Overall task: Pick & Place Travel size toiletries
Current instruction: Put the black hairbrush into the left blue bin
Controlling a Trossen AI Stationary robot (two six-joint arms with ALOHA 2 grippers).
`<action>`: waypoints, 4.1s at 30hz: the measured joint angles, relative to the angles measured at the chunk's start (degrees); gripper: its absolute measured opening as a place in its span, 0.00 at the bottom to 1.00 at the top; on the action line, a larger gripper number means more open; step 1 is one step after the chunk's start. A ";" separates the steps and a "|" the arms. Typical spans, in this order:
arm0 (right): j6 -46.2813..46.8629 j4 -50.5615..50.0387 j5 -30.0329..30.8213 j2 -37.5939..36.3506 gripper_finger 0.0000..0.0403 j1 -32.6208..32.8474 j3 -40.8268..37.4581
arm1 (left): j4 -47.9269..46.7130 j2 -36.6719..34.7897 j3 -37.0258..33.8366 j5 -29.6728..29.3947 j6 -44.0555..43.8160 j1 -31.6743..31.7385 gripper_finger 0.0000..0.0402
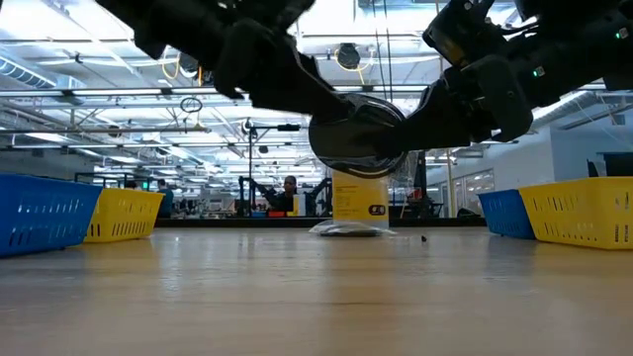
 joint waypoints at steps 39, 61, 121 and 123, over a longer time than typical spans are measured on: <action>-1.05 -4.56 -1.76 -8.85 0.59 8.37 0.07 | -51.58 -14.21 9.44 -20.50 -9.08 -23.25 0.03; 0.03 -3.05 -1.65 -8.83 0.57 6.67 0.04 | -96.24 -14.84 3.20 -24.02 -71.67 -53.71 0.13; -1.30 2.55 -6.08 7.55 0.56 -4.87 4.96 | 23.70 -21.01 -30.78 -26.18 -15.13 -16.51 0.38; -1.22 -3.45 -6.07 8.60 0.56 -7.31 7.30 | 27.16 -18.60 -30.50 -23.32 -14.47 -12.94 0.37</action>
